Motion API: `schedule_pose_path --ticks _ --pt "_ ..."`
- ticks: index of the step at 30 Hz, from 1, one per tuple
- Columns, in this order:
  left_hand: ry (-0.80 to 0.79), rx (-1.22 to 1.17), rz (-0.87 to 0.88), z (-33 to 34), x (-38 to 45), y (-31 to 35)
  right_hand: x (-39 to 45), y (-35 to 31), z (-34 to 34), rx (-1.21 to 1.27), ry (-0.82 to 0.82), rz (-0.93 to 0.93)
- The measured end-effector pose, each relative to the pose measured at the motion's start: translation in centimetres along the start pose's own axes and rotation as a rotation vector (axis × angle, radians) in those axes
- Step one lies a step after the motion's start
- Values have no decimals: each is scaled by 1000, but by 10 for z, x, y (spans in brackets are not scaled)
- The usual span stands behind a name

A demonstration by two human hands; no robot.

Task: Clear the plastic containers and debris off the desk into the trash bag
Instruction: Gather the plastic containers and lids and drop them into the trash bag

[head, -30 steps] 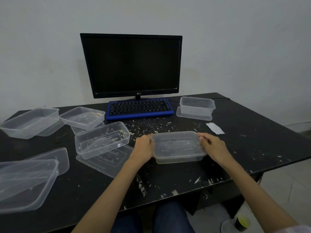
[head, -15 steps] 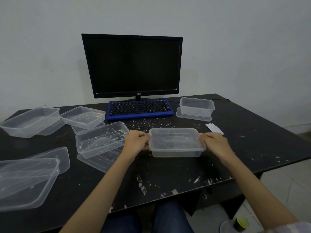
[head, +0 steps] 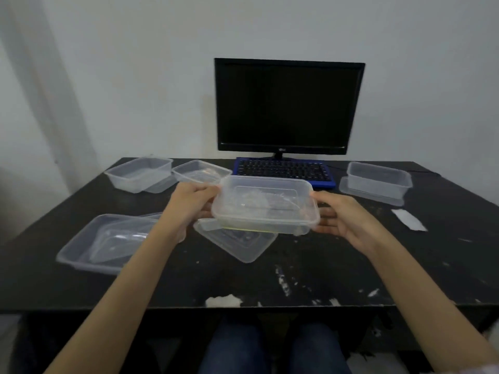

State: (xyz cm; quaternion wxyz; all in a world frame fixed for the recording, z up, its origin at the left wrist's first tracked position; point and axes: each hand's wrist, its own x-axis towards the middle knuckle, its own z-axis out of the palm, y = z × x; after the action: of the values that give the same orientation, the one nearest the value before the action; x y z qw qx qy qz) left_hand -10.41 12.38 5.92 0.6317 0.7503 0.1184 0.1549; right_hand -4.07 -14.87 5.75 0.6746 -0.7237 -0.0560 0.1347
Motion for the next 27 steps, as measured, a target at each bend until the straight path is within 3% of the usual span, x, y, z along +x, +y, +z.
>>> schedule_pose_path --ticks 5,12,19,27 --pt "147 -17 5 -82 -41 -8 -9 -4 73 92 -242 8" --pt "235 46 -91 -194 -123 -30 -41 10 180 104 -520 60" --pt "194 40 -265 -275 -190 -65 -84 50 254 112 -657 104" --pt "94 56 -458 -309 -227 -135 -112 121 286 71 -671 202"
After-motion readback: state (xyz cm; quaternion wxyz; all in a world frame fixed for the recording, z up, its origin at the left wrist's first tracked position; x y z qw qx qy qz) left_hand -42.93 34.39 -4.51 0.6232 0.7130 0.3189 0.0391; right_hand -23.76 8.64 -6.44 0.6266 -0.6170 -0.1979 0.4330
